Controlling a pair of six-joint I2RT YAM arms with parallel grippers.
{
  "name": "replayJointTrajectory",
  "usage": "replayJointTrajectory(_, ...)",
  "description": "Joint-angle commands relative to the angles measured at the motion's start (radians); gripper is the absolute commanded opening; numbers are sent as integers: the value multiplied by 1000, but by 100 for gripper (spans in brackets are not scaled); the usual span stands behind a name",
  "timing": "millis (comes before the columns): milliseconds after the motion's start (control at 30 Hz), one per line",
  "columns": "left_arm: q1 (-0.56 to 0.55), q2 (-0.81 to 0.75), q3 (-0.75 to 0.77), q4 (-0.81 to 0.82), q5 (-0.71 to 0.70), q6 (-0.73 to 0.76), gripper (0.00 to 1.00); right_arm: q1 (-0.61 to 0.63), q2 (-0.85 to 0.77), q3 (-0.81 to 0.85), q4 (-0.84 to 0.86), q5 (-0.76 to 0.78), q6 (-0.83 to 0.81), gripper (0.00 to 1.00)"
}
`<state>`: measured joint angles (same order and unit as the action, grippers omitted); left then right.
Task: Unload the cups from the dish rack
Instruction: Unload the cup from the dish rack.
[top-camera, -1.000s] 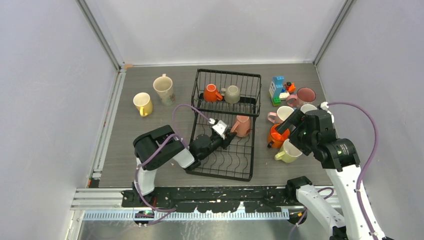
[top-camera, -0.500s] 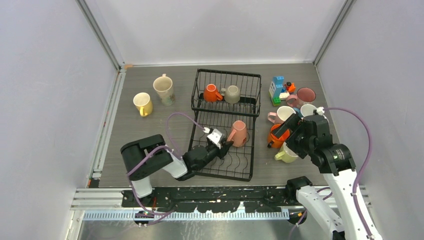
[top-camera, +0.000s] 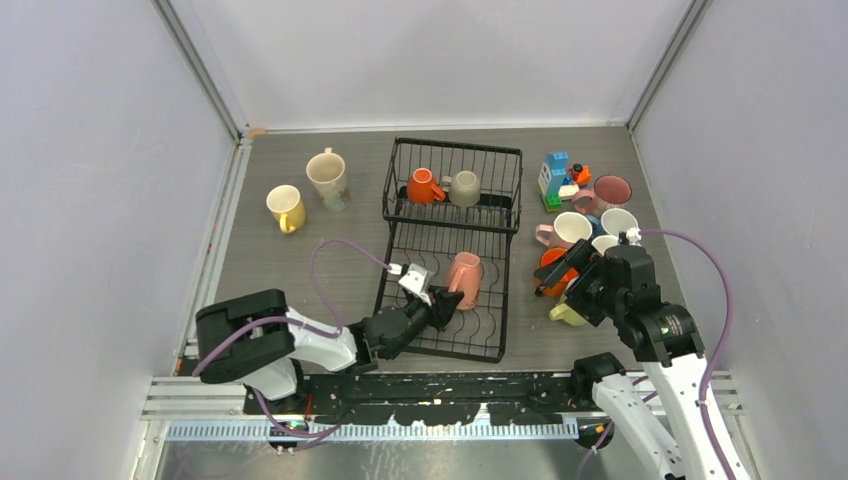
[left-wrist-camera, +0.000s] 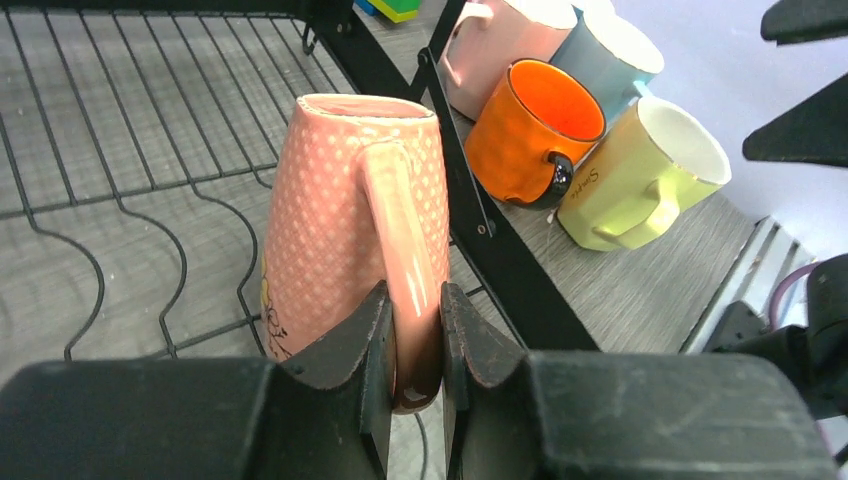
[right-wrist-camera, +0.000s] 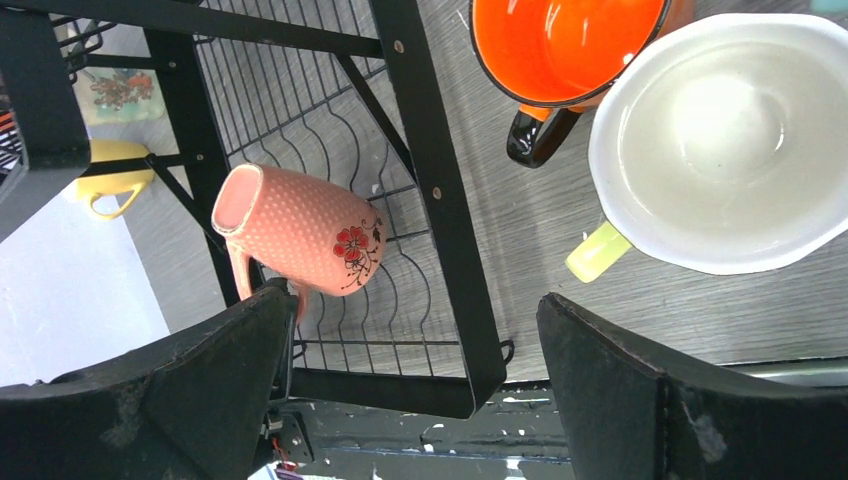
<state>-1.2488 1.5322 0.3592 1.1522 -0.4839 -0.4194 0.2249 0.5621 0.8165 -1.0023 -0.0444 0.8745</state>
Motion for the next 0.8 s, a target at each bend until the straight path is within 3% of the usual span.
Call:
replayJointTrajectory(0, -27, -122, 45, -81, -141, -167, 0, -4, -11, 7, 59, -35, -4, 100)
replayJointTrajectory(267, -35, -291, 166, -467, -240, -379, 0, 6, -13, -2, 92, -57, -10, 100)
replayJointTrajectory(633, -35, -422, 259, -794, -282, -670, 0, 56, -35, -16, 164, -58, -23, 100)
replayJointTrajectory(767, -35, -476, 266, -916, -291, -794, 0, 127, -8, -29, 211, -19, -14, 100)
